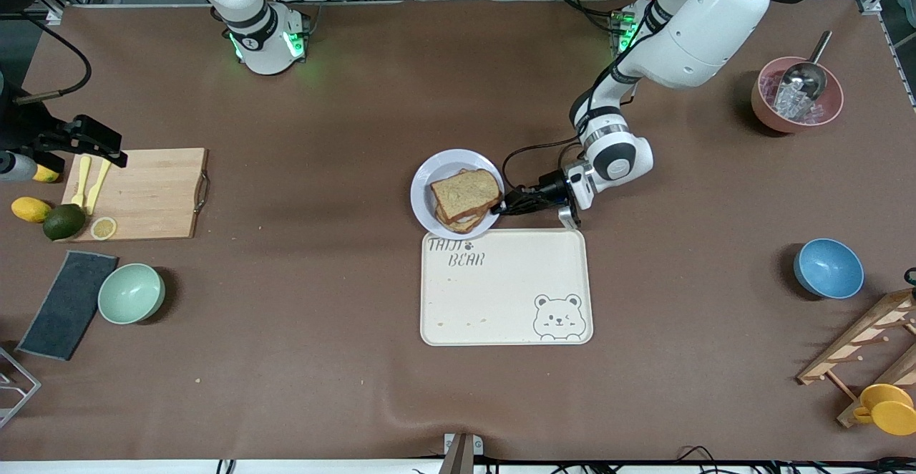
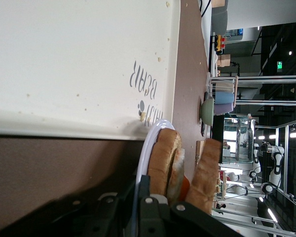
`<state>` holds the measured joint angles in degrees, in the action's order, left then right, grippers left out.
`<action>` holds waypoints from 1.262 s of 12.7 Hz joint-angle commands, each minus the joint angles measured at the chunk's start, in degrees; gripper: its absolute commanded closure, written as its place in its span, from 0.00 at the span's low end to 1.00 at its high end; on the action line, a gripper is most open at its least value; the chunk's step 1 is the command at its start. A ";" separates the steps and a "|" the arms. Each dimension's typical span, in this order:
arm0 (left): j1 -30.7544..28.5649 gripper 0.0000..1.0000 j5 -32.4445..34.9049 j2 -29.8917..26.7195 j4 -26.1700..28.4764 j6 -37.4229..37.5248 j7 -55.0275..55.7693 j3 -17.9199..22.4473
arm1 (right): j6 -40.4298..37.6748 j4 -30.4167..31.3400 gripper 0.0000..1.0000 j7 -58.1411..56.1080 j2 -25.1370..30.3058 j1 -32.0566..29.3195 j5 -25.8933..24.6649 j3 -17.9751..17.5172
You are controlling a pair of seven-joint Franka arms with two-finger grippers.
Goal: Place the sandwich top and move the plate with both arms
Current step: 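Drag the plate with the left gripper toward the bear tray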
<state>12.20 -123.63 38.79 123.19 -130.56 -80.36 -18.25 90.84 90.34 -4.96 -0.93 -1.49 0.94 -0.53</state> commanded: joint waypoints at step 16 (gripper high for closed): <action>0.72 0.95 0.23 0.15 -3.13 -1.02 0.03 -2.32 | -1.98 0.09 0.00 1.35 0.41 0.26 -1.20 0.18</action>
<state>13.02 -123.57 39.29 120.55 -130.60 -80.78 -19.87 89.29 90.37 -4.76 -0.94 -1.49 0.92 -0.30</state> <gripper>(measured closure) 0.947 0.000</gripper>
